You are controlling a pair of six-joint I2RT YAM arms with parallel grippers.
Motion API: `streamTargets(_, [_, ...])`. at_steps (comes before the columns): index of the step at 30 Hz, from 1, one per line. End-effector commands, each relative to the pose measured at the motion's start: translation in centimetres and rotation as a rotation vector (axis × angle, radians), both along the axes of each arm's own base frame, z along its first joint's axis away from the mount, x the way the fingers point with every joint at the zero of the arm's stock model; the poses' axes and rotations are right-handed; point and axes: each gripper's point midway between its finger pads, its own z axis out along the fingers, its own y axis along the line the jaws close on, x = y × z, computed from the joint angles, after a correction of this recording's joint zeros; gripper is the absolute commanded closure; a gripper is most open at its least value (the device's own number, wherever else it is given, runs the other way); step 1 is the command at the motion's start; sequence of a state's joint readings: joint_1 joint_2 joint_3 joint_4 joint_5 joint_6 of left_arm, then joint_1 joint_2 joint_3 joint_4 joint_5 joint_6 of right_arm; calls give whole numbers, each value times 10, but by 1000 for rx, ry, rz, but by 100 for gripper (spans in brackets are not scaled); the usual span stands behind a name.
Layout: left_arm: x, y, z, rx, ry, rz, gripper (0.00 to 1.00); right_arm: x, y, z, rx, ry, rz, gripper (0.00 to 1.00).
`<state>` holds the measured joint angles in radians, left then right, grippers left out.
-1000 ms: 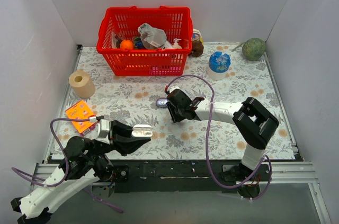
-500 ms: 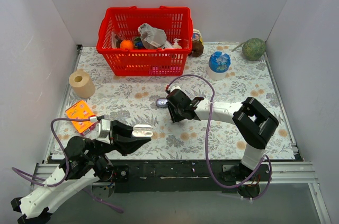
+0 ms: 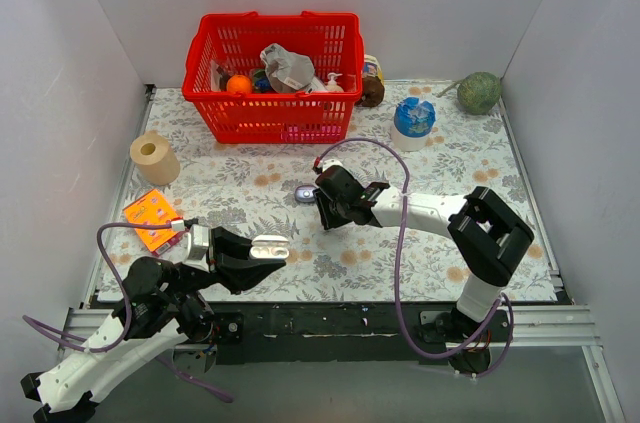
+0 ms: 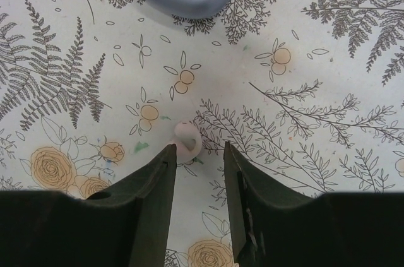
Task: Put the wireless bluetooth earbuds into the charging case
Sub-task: Pick up the earbud from the center of the board.
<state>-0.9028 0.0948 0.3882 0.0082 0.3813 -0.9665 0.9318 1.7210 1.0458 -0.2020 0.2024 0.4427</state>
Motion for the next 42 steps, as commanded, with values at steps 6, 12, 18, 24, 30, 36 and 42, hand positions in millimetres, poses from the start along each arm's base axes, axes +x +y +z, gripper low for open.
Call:
streamTargets(6, [-1, 0, 2, -10, 1, -4, 100, -1, 18, 12, 70, 3, 27, 56])
streamTargets(12, [-1, 1, 2, -8, 1, -3, 100, -2, 16, 6, 52, 13, 26, 56])
streamTargets(18, [0, 0, 2, -6, 2, -1, 100, -4, 15, 0, 42, 27, 29, 56])
streamTargets(24, [0, 0, 1, -5, 2, -1, 100, -6, 13, -5, 30, 36, 30, 56])
streamTargets(30, [0, 0, 3, -4, 1, -2, 100, -7, 13, -12, 16, 54, 37, 56])
streamTargets(36, [-1, 0, 3, -6, 2, -1, 100, -7, 14, -19, 8, 78, 46, 56])
streamTargets(42, [0, 1, 1, -7, 7, 5, 100, -3, 16, -17, 15, 68, 48, 57])
